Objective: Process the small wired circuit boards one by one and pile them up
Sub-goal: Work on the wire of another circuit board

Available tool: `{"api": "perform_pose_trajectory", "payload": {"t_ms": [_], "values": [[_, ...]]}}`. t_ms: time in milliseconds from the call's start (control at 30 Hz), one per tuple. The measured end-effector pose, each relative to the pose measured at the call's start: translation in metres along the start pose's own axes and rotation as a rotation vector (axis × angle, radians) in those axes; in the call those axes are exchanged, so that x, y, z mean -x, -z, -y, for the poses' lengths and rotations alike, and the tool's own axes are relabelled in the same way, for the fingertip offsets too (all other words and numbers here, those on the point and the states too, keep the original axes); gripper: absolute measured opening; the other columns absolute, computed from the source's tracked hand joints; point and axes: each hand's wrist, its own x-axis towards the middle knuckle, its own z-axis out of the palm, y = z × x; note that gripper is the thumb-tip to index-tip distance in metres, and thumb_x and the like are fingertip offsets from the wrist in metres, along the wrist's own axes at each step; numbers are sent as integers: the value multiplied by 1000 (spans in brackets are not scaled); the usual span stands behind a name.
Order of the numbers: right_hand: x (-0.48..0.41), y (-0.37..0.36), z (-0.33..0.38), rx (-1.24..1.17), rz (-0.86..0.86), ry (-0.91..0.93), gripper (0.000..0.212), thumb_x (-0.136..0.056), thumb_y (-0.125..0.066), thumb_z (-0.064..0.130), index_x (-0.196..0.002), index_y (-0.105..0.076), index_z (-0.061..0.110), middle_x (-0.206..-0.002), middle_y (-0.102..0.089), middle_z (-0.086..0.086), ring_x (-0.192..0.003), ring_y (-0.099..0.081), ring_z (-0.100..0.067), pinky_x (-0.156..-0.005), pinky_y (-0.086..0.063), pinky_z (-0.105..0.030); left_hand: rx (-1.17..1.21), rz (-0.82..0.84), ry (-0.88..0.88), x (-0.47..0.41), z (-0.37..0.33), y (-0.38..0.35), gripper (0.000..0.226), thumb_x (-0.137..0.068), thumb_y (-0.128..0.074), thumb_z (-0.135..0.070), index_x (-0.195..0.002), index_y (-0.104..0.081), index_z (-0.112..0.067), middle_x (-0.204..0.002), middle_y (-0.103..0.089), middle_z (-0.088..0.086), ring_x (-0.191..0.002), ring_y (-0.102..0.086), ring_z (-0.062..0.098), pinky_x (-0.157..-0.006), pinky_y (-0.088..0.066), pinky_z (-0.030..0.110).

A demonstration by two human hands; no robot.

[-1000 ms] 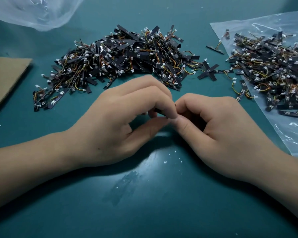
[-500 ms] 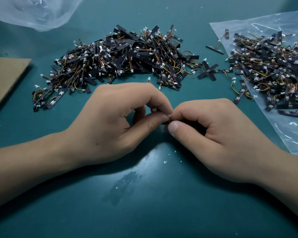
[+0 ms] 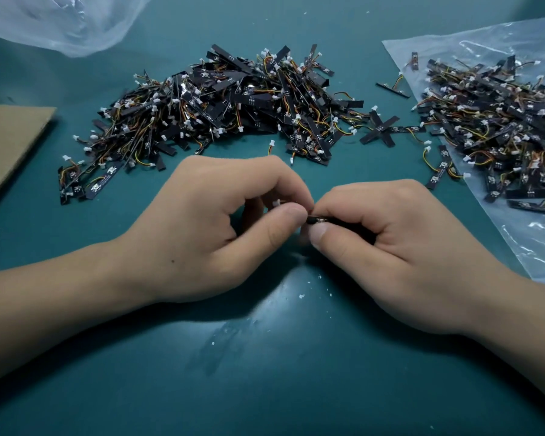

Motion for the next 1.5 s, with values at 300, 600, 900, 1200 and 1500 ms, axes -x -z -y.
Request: {"api": "perform_pose_trajectory", "payload": {"t_ms": [300,600,900,1200,1500], "values": [[0,1,-2,13,-1,11,26,-99,-53,39,-78,-57,24,-68,-51,9,-71,-54,-15,-61,-45,-44,-2,26,58,1,-9,1,12,-93,-64,-17,-96,-75,-15,-65,-63,-18,-64,-63,1,-62,-48,14],[0,1,-2,36,4,3,28,-97,-54,37,-76,-58,19,-67,-52,6,-70,-53,-16,-61,-45,-45,5,48,139,1,-15,-1,19,-93,-60,-27,-99,-76,-19,-68,-51,-34,-68,-52,-18,-70,-41,2],[0,2,-2,17,15,4,30,-97,-53,37,-76,-62,17,-69,-55,5,-72,-55,-16,-64,-46,-45,-24,67,170,3,-16,-1,21,-92,-59,-32,-98,-77,-21,-67,-54,-27,-64,-53,-7,-65,-45,16],[-1,2,-1,11,2,-34,28,-95,-51,38,-78,-62,18,-69,-57,3,-71,-57,-17,-61,-47,-45,10,63,158,2,-13,-3,20,-94,-59,-32,-98,-76,-23,-68,-52,-34,-67,-53,-15,-68,-41,4],[-1,2,-1,-1,1,-37,29,-97,-50,40,-81,-65,20,-70,-59,6,-72,-58,-15,-63,-47,-44,16,70,179,3,-8,-3,19,-93,-61,-35,-100,-75,-25,-70,-57,-31,-68,-55,-13,-68,-42,8]]}}
